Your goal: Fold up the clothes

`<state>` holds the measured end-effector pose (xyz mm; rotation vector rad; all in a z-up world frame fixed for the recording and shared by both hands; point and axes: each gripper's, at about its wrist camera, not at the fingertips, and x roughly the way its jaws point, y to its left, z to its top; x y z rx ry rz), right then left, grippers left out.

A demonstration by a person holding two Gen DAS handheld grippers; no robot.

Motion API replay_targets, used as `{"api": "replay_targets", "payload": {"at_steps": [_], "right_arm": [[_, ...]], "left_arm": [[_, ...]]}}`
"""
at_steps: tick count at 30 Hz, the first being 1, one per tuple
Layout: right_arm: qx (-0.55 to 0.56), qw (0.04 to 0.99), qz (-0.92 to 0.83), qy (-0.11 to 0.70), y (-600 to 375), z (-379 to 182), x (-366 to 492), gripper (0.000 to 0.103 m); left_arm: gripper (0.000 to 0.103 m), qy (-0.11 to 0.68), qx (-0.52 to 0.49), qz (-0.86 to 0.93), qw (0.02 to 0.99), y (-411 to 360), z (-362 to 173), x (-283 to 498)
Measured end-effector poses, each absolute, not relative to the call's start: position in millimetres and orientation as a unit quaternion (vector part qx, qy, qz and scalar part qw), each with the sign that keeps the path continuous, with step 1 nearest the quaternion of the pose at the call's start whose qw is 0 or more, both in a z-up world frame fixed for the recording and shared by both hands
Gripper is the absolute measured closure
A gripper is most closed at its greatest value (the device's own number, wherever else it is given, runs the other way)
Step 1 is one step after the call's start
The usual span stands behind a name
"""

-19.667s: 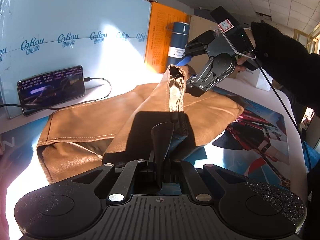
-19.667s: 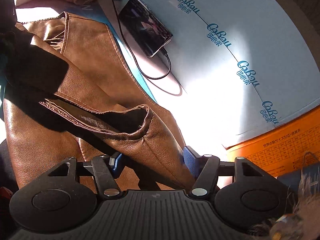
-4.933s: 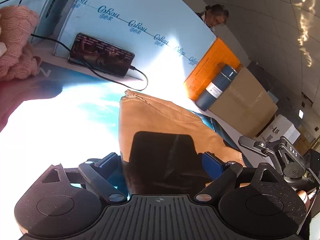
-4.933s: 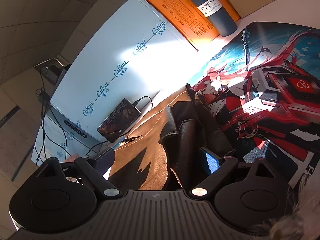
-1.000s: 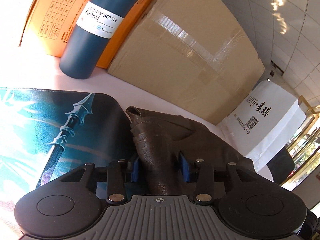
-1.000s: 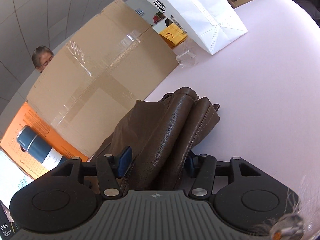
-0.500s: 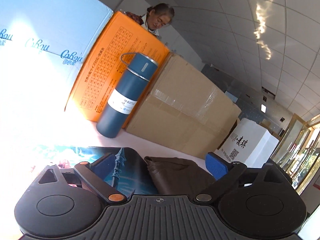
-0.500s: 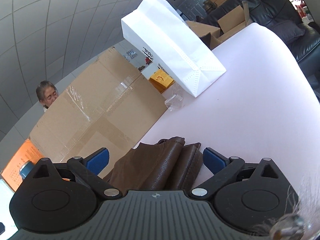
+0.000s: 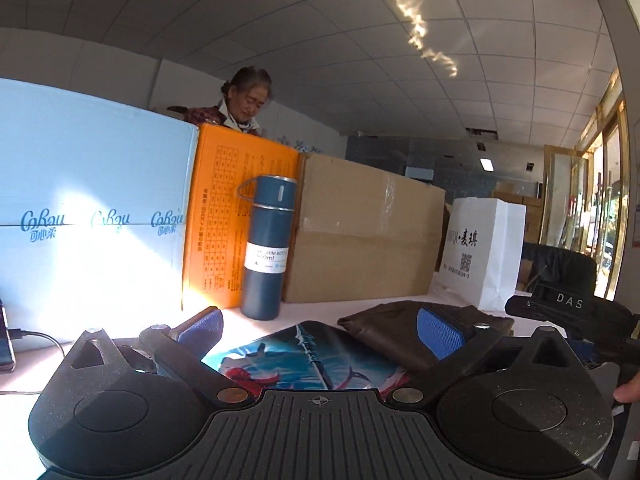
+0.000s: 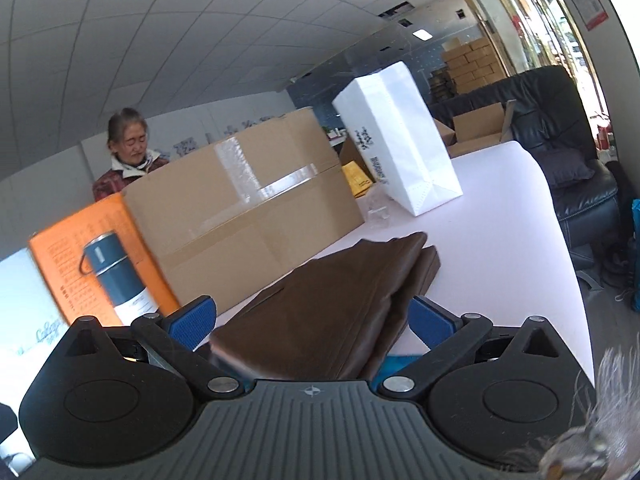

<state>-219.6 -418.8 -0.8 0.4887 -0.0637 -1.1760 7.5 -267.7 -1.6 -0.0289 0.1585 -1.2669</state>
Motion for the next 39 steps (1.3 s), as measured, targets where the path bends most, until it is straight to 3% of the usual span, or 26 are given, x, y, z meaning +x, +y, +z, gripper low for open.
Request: {"api": "replay_targets", "payload": {"at_steps": [7, 13, 19, 28, 39], "right_arm": [[0.155, 0.791, -0.59, -0.029, -340, -3, -171, 0.0], [0.06, 0.75, -0.658, -0.029, -315, -8, -153, 0.0], [0.015, 0.739, -0.673, -0.017, -301, -9, -144, 0.0], [0.039, 0.753, -0.655, -0.052, -293, -10, -159, 0.0], [0.014, 0.756, -0.653, -0.039, -287, -8, -147, 0.0]], "left_arm": [[0.0, 0.045, -0.002, -0.587, 0.809, -234, -16, 21], [0.0, 0.082, -0.062, -0.594, 0.798, -224, -12, 36], [0.0, 0.092, -0.049, -0.591, 0.8, -230, -17, 36], [0.0, 0.076, -0.023, -0.589, 0.804, -234, -20, 29], [0.0, 0.072, -0.003, -0.593, 0.802, -238, -21, 25]]}}
